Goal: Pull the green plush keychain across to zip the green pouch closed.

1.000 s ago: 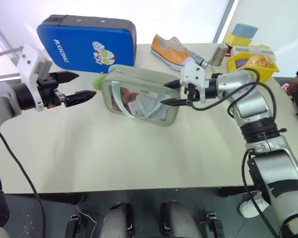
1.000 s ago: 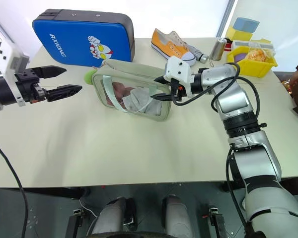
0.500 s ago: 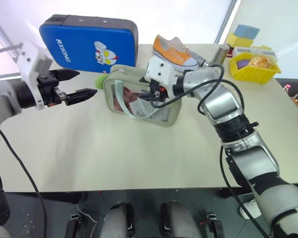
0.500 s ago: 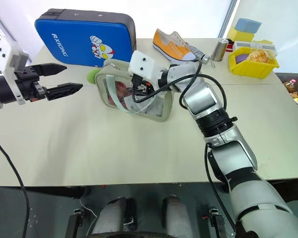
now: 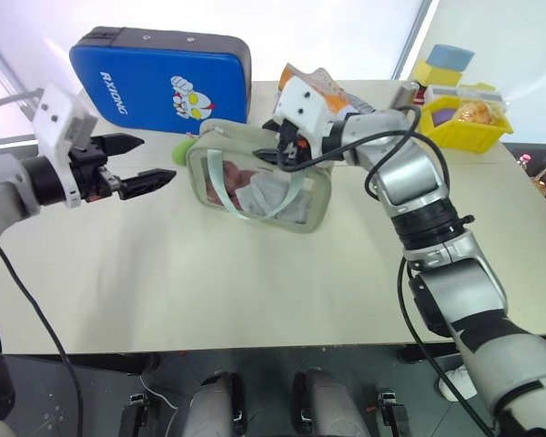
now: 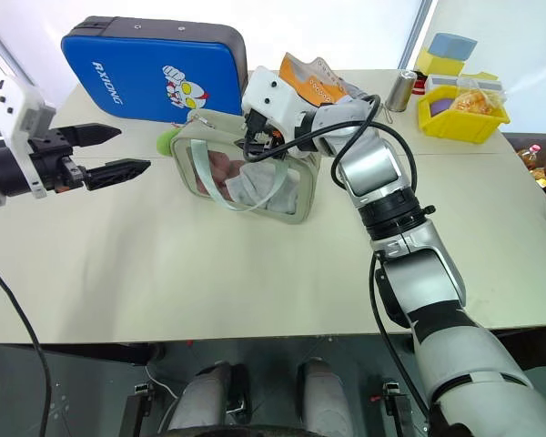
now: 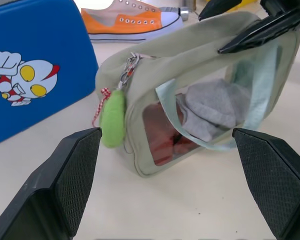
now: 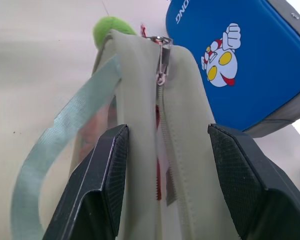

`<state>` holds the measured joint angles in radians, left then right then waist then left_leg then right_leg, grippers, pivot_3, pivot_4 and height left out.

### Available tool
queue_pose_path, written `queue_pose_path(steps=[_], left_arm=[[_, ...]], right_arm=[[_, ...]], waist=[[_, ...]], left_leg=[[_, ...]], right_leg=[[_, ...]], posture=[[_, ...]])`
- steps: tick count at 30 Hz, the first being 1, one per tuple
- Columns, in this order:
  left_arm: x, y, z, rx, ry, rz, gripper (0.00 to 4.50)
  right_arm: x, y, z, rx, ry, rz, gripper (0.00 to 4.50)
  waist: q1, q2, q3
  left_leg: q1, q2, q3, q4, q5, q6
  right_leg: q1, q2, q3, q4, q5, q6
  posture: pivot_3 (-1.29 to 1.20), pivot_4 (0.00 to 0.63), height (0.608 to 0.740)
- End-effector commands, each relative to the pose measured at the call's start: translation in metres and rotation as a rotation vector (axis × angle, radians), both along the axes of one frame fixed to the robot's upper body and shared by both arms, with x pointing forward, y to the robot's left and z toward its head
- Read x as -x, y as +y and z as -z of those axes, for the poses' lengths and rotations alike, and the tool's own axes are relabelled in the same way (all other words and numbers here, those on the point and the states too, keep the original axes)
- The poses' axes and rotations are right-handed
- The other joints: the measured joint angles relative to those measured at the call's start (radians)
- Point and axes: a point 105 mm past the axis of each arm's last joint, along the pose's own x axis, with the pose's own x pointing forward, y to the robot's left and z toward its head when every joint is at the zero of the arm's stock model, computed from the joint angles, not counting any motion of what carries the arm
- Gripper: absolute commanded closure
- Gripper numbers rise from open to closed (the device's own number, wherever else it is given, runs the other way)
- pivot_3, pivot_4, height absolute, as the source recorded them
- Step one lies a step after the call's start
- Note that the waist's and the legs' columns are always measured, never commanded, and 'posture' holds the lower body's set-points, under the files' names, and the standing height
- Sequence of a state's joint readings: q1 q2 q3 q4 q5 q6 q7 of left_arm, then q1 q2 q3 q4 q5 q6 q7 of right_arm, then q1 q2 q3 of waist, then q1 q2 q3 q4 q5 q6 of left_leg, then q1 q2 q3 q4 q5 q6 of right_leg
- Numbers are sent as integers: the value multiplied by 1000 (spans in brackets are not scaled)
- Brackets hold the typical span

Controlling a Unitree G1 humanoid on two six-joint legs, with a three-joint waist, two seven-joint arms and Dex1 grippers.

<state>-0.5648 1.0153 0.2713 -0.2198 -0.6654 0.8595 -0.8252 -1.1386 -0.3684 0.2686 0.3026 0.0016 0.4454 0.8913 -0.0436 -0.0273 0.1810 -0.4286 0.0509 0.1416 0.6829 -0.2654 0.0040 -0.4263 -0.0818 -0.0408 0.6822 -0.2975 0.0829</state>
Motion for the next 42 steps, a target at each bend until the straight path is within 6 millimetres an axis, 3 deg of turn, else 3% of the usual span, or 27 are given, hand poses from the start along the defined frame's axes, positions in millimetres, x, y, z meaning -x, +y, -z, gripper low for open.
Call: queue_pose_path(steps=[1, 9, 12, 15, 16, 22, 28, 33, 42], left_arm=[[5, -1, -18, 0, -79, 4, 0], [4, -1, -18, 2, -82, 5, 0], [5, 0, -18, -1, -83, -1, 0], [5, 4, -18, -6, -85, -14, 0], [5, 5, -19, -7, -87, -19, 0], [6, 21, -27, -28, -109, -70, 0], [9, 29, -29, -41, -110, -90, 0], [10, 26, -25, -34, -107, -88, 0], [8, 25, -26, -30, -108, -79, 0]], right_arm=[[7, 4, 3, 34, -19, -25, 1883], [8, -3, 24, 113, 7, -17, 1883], [7, -4, 23, 116, -2, -23, 2663], [8, -5, 23, 139, -24, -38, 4214], [8, -5, 23, 148, -37, -46, 4474], [21, -3, 4, 210, -241, -235, 4474], [23, -19, 4, 232, -213, -300, 4474], [31, -12, 14, 200, -158, -322, 4474], [29, -15, -29, 130, -215, -292, 4474]], waist=[[0, 0, 0], [0, 0, 0], [2, 0, 0], [1, 0, 0], [1, 0, 0], [1, 0, 0], [1, 0, 0], [1, 0, 0], [0, 0, 0]], left_leg=[[0, 0, 0, 0, 0, 0], [0, 0, 0, 0, 0, 0], [0, 0, 0, 0, 0, 0], [0, 0, 0, 0, 0, 0], [0, 0, 0, 0, 0, 0], [0, 0, 0, 0, 0, 0], [0, 0, 0, 0, 0, 0], [0, 0, 0, 0, 0, 0], [0, 0, 0, 0, 0, 0]], right_leg=[[0, 0, 0, 0, 0, 0], [0, 0, 0, 0, 0, 0], [0, 0, 0, 0, 0, 0], [0, 0, 0, 0, 0, 0], [0, 0, 0, 0, 0, 0], [0, 0, 0, 0, 0, 0], [0, 0, 0, 0, 0, 0], [0, 0, 0, 0, 0, 0], [0, 0, 0, 0, 0, 0]], posture=[[0, 150, 740], [0, 150, 740], [0, 150, 740], [0, 150, 740], [0, 150, 740], [0, 150, 740], [0, 150, 740], [0, 150, 740], [0, 150, 740]])
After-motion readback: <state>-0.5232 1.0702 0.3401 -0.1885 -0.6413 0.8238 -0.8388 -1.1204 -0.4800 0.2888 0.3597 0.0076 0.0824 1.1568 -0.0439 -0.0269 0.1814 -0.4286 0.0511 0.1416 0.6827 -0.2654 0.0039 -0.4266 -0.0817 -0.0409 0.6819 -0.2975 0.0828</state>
